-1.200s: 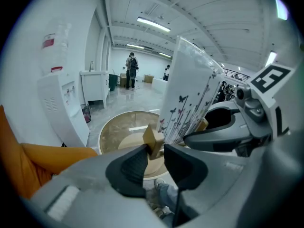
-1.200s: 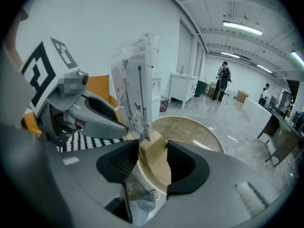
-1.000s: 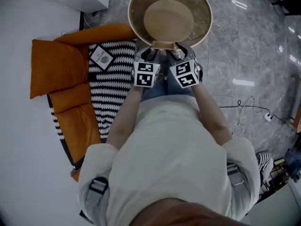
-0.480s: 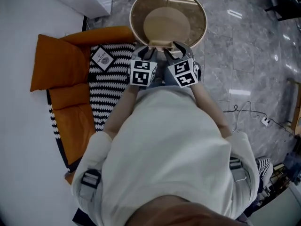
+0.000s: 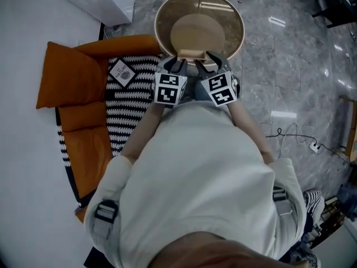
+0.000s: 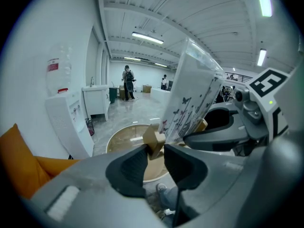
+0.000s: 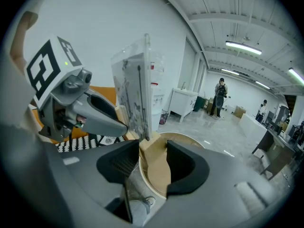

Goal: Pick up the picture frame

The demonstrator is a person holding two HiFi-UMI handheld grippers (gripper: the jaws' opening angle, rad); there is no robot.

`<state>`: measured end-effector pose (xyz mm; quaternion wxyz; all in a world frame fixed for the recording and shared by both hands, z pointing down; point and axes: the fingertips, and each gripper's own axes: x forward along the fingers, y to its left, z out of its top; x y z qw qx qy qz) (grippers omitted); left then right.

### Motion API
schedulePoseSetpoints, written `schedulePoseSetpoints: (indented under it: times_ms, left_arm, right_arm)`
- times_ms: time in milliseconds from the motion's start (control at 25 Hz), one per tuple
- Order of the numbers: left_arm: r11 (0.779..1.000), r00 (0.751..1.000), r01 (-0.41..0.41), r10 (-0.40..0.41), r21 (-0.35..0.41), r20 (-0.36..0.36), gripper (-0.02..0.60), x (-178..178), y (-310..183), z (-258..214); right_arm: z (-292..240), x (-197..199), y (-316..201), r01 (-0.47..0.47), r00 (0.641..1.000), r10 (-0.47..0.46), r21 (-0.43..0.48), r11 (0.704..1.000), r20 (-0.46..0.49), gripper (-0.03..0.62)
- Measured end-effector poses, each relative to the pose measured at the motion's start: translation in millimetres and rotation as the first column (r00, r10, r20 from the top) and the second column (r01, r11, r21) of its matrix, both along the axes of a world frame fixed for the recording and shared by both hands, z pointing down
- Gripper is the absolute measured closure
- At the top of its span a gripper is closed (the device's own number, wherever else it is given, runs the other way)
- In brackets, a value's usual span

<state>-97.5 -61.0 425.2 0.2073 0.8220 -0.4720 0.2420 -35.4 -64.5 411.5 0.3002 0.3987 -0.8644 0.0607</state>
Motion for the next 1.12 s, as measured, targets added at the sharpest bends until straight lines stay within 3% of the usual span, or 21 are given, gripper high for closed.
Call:
schedulePoseSetpoints:
  times_ms: [1120]
  left_arm:
    - [1.000, 1.000, 0.012, -0.012, 0.005, -0.006, 0.472, 5, -14, 1]
  right_arm:
    - [1, 6, -13, 0.008, 1.000, -0.008, 0.001, 1.000, 0.007, 0.416]
